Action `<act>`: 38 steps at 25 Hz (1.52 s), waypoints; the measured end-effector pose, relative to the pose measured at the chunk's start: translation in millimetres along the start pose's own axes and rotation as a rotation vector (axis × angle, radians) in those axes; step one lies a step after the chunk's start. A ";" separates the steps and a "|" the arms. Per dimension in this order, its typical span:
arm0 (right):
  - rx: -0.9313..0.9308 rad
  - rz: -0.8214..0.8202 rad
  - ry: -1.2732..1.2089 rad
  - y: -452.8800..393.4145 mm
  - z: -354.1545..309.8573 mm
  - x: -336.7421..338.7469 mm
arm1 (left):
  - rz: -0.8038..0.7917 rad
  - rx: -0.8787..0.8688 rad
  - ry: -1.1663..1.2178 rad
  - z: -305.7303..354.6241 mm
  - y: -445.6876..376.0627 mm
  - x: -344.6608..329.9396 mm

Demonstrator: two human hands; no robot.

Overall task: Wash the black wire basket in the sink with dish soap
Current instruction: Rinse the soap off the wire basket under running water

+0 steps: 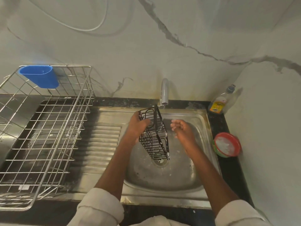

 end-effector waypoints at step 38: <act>-0.138 0.232 -0.148 -14.3 -3.9 30.7 | -0.265 0.129 0.253 -26.0 -66.8 -74.4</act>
Point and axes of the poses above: each hand's wrist, its own y-axis away from the middle knuckle, its own x-axis out of the back of the hand, z = x × y, the point moved 8 cm from there along -y, towards the middle knuckle, and after that the axes turned 15 degrees about z, right-handed, at the moved point
